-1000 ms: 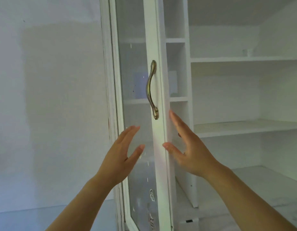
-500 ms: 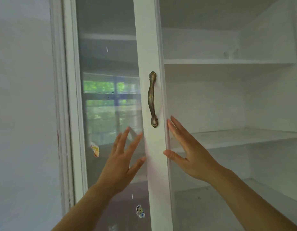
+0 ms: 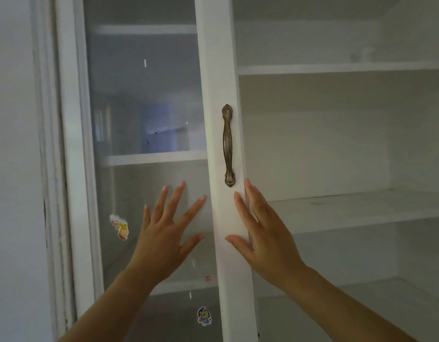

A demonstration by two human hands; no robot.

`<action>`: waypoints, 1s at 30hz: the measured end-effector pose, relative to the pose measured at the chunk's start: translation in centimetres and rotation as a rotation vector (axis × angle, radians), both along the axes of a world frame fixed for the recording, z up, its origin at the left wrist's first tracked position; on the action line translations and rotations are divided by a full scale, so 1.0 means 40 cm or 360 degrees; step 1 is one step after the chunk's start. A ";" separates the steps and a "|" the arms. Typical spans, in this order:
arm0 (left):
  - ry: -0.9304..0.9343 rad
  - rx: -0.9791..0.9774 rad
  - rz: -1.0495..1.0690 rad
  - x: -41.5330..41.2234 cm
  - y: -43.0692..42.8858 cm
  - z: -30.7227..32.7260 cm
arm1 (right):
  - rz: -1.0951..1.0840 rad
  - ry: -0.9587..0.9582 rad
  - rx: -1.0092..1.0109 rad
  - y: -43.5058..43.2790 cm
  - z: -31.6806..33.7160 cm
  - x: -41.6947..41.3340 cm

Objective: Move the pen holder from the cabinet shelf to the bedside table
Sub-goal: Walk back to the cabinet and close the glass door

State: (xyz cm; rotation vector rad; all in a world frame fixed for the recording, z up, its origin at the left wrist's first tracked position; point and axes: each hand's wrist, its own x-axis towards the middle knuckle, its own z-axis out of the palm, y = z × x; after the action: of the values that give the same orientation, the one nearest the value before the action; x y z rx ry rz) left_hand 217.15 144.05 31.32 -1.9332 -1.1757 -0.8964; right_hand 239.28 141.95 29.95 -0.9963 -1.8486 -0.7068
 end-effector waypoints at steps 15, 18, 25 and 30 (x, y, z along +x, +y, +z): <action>0.0075 0.0192 0.0218 0.029 0.124 -0.002 | -0.0053 -0.0172 -0.0050 0.124 0.012 0.009; 0.0084 0.0204 0.0253 0.035 0.147 0.001 | -0.0068 -0.0140 -0.0031 0.158 0.015 0.005; 0.0118 0.0203 0.0346 0.039 0.192 0.001 | -0.0080 -0.0160 -0.0034 0.243 0.017 0.005; 0.0156 0.0279 0.0373 0.033 0.205 -0.006 | -0.0001 -0.0156 0.0026 0.260 0.012 0.010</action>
State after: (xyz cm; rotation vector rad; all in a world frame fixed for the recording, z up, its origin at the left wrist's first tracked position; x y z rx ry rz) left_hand 218.47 152.25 31.10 -1.6417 -1.1950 -0.7452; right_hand 239.69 152.35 30.43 -0.9665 -1.9242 -0.7822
